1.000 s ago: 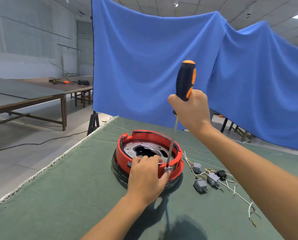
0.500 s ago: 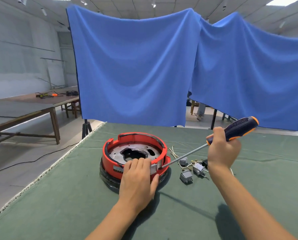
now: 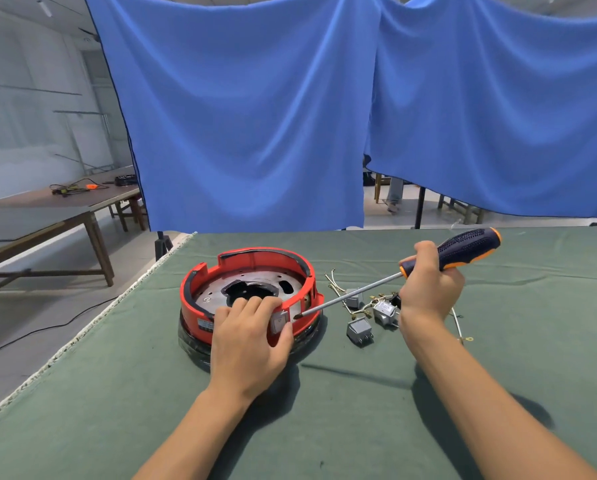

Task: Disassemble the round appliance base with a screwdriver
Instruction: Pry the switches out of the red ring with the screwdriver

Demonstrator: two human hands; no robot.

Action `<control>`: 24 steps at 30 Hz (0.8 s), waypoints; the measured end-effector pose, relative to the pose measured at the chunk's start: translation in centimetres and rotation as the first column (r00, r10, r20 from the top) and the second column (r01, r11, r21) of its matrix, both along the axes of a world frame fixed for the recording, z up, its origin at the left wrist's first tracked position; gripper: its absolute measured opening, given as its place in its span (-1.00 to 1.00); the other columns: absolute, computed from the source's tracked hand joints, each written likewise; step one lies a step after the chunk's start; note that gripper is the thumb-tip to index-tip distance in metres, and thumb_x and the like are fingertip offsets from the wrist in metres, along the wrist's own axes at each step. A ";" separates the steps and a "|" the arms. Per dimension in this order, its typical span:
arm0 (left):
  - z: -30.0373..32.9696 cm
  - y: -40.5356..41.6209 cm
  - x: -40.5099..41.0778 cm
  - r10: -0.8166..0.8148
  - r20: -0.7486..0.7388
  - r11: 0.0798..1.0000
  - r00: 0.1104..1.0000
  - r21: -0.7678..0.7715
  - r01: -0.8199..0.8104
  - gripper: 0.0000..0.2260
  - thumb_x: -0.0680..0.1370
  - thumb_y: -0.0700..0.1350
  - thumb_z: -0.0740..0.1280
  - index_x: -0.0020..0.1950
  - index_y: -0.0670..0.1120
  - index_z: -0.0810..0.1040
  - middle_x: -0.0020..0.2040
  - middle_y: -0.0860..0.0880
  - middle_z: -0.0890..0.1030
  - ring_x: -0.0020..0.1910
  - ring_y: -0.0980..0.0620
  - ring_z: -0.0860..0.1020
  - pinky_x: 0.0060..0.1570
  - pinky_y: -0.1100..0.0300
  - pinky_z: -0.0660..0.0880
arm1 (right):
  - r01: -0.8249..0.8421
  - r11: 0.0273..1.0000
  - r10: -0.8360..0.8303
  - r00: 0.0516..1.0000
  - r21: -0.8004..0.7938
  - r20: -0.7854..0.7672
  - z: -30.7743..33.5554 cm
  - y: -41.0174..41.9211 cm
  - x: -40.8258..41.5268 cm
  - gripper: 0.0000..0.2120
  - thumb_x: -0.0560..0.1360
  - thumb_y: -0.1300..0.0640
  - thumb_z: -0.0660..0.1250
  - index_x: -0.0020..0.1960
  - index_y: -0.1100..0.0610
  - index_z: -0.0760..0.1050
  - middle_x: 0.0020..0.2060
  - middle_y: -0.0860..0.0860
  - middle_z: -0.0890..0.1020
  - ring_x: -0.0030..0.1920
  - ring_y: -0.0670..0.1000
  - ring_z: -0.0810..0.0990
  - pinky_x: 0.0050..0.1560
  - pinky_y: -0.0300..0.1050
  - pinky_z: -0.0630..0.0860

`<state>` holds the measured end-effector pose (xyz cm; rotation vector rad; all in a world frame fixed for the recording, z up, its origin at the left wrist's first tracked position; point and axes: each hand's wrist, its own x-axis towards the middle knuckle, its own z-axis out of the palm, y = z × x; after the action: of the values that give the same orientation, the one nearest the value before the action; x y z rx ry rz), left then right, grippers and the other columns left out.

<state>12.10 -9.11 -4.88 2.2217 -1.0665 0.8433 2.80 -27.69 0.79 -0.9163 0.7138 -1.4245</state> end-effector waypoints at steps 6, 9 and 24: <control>-0.1 0.1 0.0 0.000 -0.014 1.000 1.000 0.031 0.001 -0.70 0.41 0.11 0.23 -0.01 -0.03 0.59 -0.18 0.05 0.60 -0.19 -0.06 0.53 -0.15 0.09 0.27 | 0.007 0.995 -0.008 1.000 0.100 0.010 -1.1 0.5 0.5 -0.74 0.33 0.04 0.29 -0.48 0.13 0.42 -0.65 -0.10 0.47 -0.62 -0.10 0.33 -0.43 -0.12 0.28; -0.1 0.1 -0.1 0.002 -0.017 0.999 1.000 0.037 -0.002 -0.70 0.40 0.10 0.27 0.00 -0.04 0.58 -0.17 0.04 0.60 -0.18 -0.06 0.53 -0.14 0.10 0.26 | 0.020 0.988 -0.023 1.000 0.153 0.019 -1.3 0.3 0.5 -0.74 0.36 0.04 0.30 -0.43 0.16 0.43 -0.64 -0.10 0.48 -0.60 -0.08 0.32 -0.46 -0.13 0.27; -0.2 0.0 -0.1 0.027 -0.011 0.999 1.000 0.032 -0.027 -0.71 0.37 0.05 0.36 0.00 -0.07 0.58 -0.17 0.00 0.61 -0.18 -0.09 0.53 -0.13 0.08 0.26 | 0.043 0.965 -0.048 0.999 0.258 0.012 -1.9 0.0 0.3 -0.75 0.37 0.04 0.29 -0.40 0.16 0.40 -0.67 -0.11 0.44 -0.50 0.02 0.32 -0.44 -0.11 0.23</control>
<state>11.95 -9.14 -5.07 2.2695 -1.0535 0.8295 3.14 -27.66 -1.15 -0.6870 0.8880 -1.3413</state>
